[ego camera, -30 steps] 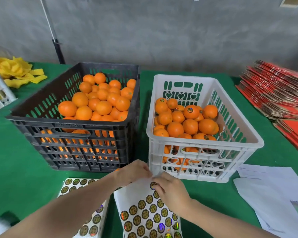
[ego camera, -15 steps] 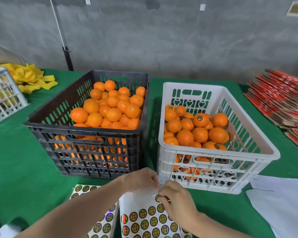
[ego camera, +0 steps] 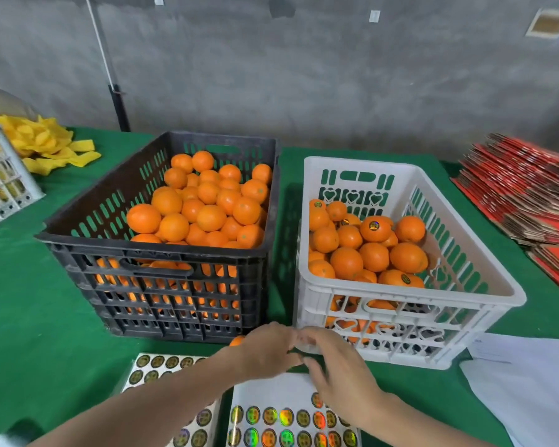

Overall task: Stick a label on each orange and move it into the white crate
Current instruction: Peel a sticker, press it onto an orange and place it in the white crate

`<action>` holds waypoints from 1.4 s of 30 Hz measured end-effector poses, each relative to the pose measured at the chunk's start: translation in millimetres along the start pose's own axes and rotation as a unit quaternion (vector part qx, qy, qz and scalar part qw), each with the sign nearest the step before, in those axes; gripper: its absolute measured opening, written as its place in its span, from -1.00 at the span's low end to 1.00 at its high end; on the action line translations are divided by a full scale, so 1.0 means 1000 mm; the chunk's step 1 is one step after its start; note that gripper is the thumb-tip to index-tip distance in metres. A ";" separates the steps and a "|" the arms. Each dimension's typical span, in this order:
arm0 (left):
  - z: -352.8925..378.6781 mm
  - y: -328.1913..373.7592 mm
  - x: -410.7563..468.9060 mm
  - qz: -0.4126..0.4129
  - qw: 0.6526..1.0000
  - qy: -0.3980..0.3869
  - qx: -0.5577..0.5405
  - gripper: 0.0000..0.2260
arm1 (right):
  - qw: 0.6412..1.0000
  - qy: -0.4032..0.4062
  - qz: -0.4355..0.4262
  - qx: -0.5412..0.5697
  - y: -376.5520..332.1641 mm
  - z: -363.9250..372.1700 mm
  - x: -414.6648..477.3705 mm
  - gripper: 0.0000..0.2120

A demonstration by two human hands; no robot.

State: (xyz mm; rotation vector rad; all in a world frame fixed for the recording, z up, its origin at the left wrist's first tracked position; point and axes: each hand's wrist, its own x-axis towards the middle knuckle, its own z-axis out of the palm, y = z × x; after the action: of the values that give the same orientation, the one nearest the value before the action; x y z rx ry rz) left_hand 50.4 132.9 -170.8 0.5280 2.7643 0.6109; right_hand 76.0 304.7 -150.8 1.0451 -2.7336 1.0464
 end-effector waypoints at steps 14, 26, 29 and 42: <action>-0.246 -0.114 -0.032 -0.181 0.939 0.266 0.123 -0.81 | 0.992 0.014 -0.096 0.075 -0.096 -0.041 0.168 -0.67; -0.246 -0.223 0.000 -0.303 0.872 -0.084 0.375 -0.42 | 0.993 0.004 -0.003 0.116 -0.077 -0.031 0.184 -0.61; -0.259 -0.207 -0.003 -0.302 0.912 -0.022 0.275 -0.48 | 0.988 0.023 0.003 0.150 -0.078 -0.033 0.185 -0.64; -0.235 -0.042 -0.035 -0.075 0.722 0.088 -0.682 -0.44 | 0.923 0.093 0.019 0.374 -0.085 -0.084 0.174 -0.89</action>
State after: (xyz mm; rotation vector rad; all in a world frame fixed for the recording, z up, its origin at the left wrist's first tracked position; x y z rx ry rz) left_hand -6.3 0.3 22.7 -0.1375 1.6337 2.3199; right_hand -23.5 207.7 7.8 0.8611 -2.2182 2.1564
